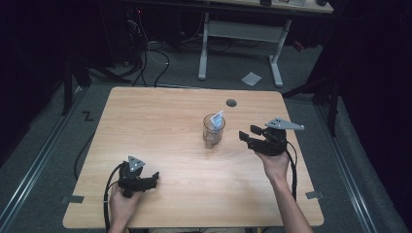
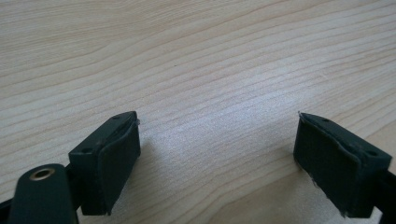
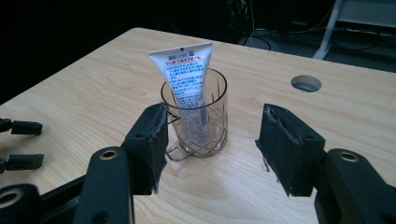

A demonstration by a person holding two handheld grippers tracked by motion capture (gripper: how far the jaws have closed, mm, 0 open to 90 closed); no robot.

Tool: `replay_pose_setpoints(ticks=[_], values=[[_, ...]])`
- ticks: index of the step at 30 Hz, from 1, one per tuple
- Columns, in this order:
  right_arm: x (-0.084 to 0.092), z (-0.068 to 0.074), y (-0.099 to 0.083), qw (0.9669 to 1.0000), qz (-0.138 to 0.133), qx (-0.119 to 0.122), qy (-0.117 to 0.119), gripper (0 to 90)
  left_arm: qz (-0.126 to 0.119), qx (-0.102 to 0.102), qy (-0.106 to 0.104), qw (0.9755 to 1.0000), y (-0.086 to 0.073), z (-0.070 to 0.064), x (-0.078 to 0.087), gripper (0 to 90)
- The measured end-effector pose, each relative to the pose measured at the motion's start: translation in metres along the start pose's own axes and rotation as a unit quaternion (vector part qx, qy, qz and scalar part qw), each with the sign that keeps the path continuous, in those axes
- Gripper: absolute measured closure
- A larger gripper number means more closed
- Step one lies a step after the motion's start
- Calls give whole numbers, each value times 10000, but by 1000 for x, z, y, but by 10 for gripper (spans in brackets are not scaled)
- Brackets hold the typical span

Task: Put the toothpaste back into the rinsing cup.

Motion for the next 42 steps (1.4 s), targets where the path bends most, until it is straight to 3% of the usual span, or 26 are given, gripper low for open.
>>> replay_pose_setpoints(ticks=[22, 42], values=[[23, 3, -16, 9999, -118, -6, -8, 423, -4, 2, -1, 10000, 0, 0, 0, 150], [37, -9, -53, 9988, -231, -425, -97, 425, -3, 1, 0, 10000, 0, 0, 0, 150]])
Point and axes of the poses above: each handheld gripper's, and its own axes: x roughly backward along the jaws, y roughly out of its top, z roughly to its left, the point moved 3 cm from there along -x, roughly forward along the jaws, and after that the axes turned 6 degrees about y, right-handed, at the moved point
